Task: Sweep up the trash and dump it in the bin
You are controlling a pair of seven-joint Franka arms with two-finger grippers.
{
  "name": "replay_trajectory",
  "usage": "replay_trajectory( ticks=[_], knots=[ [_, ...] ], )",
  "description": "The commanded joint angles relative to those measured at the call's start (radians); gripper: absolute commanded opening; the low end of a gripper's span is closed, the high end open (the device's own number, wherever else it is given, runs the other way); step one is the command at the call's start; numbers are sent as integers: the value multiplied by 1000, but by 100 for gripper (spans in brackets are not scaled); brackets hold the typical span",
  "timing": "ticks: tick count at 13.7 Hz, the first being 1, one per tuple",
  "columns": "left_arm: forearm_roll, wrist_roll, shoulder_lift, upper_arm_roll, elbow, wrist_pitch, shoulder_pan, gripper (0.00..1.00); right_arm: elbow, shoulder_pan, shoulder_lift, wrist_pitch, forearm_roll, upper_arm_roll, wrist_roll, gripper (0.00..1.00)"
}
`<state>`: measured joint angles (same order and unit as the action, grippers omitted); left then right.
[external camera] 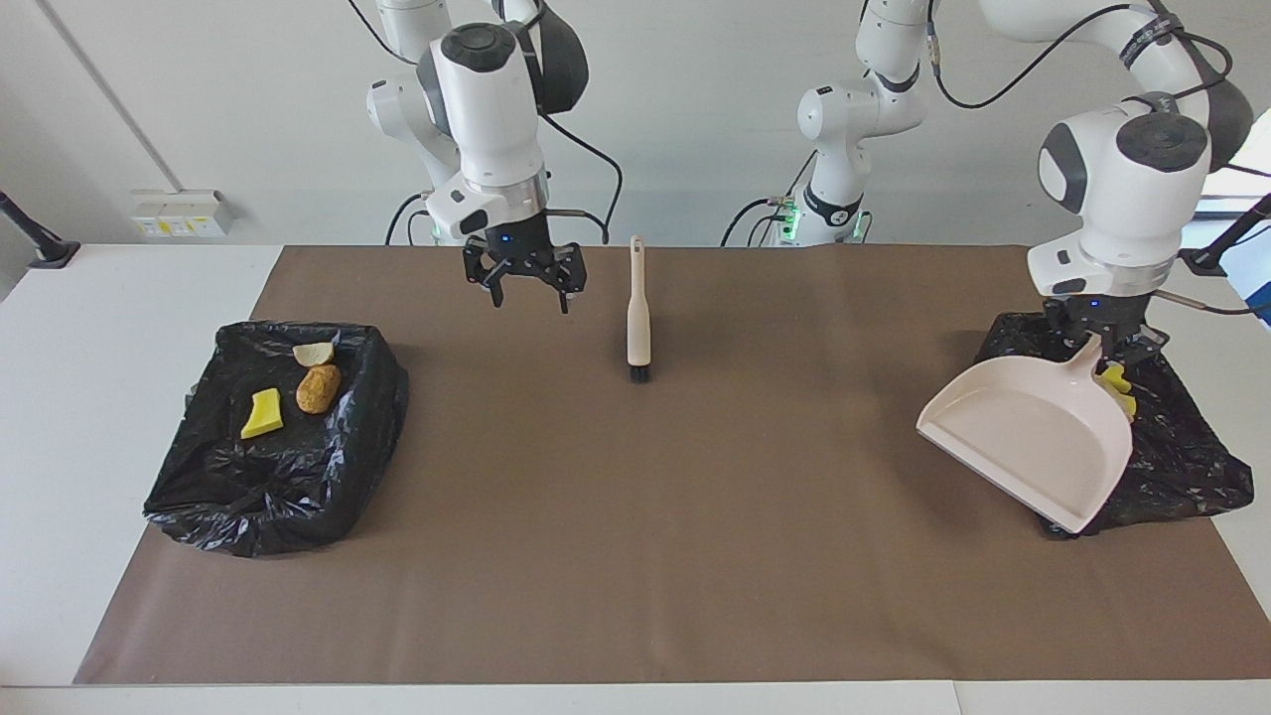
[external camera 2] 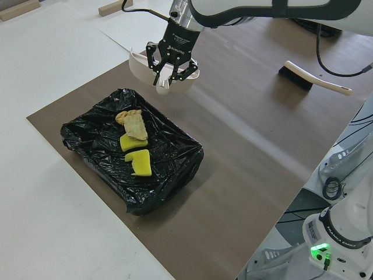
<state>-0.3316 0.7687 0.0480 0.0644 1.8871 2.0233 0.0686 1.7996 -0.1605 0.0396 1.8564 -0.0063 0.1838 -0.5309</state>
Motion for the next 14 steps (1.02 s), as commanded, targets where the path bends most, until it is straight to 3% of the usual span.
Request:
replay_trajectory(
  ticks=[1, 4, 6, 9, 14],
  knots=[
    [39, -289, 22, -20, 10, -34, -143, 0, -57, 59, 22, -68, -17, 11, 26, 100],
    [80, -607, 84, -20, 0, -29, -298, 0, -94, 102, 42, -101, -14, 11, 29, 100],
    [216, -757, 117, -20, -31, -25, -357, 0, -158, 130, 37, -155, -11, 5, 47, 100],
    [270, -951, 241, -21, -185, -49, -482, 0, -204, 148, 39, -229, 5, -47, 136, 100],
    [327, -1090, 341, -24, -311, -63, -599, 0, -215, 148, 66, -302, 3, -165, 184, 100]
  ],
)
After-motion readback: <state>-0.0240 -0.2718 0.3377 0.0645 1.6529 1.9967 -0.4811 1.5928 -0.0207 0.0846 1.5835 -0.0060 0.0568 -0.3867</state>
